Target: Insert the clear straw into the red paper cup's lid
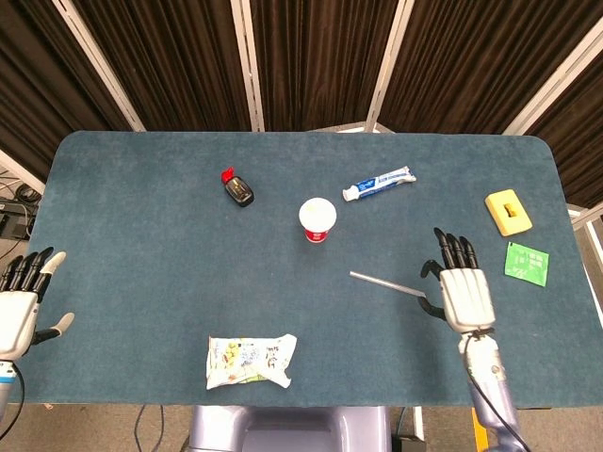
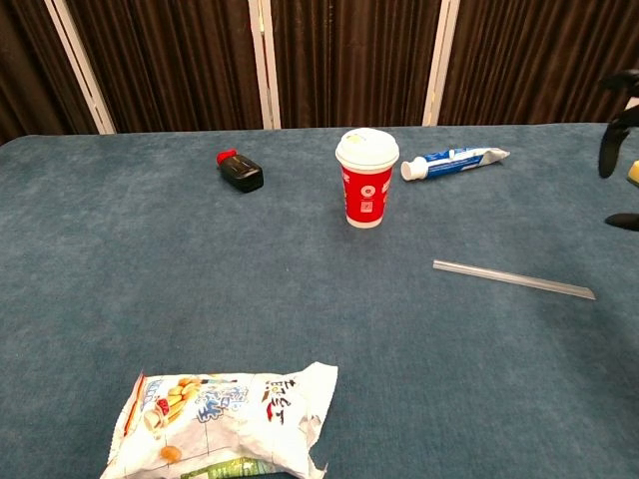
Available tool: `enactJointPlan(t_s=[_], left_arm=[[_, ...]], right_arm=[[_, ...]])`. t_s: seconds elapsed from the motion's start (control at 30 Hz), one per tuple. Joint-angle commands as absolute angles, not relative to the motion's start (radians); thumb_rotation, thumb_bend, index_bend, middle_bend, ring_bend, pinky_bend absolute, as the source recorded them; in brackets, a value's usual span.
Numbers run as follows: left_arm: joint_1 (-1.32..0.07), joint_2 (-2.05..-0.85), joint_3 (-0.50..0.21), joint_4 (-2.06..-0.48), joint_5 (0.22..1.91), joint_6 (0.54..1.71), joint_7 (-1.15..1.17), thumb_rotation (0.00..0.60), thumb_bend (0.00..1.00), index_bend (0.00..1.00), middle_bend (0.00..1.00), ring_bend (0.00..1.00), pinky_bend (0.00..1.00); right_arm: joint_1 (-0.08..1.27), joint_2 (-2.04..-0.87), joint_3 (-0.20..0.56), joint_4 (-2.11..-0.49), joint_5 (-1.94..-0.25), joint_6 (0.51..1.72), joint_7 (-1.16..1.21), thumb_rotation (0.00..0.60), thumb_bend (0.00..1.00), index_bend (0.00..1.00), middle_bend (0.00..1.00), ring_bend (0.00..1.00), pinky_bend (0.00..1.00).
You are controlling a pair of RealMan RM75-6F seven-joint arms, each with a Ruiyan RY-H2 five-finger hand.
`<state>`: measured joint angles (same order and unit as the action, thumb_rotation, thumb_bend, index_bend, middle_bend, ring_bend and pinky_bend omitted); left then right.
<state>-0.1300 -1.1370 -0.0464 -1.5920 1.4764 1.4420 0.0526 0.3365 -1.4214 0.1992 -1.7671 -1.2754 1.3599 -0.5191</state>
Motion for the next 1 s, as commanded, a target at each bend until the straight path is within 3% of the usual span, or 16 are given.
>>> enactJointPlan(t_s=[0.03,0.6,1.0], left_arm=[[-0.131,-1.137,-0.046,-1.591,1.477,1.441,0.05,0.6,0.25,0.08,0.0,0.0,0.0],[-0.135,-1.133,-0.045,-1.589,1.478,1.431,0.033,0.6,0.25,0.08,0.0,0.0,0.0],[-0.136,-1.131,-0.044,-1.589,1.479,1.43,0.026,0.6,0.25,0.08,0.0,0.0,0.0]], right_arm=[[0.374,-1.487,0.222,-1.717,-1.219,1.334,-0.567,0.6,0.17,0.55,0.0,0.0,0.0],[0.489,-1.753,0.266,-1.498,-0.95,1.268,-0.731,0.6,0.22,0.56,0.0,0.0,0.0],[0.508,-1.801,0.265,-1.444,-0.891,1.255,-0.735,0.6,0.35,0.56,0.0,0.0,0.0]])
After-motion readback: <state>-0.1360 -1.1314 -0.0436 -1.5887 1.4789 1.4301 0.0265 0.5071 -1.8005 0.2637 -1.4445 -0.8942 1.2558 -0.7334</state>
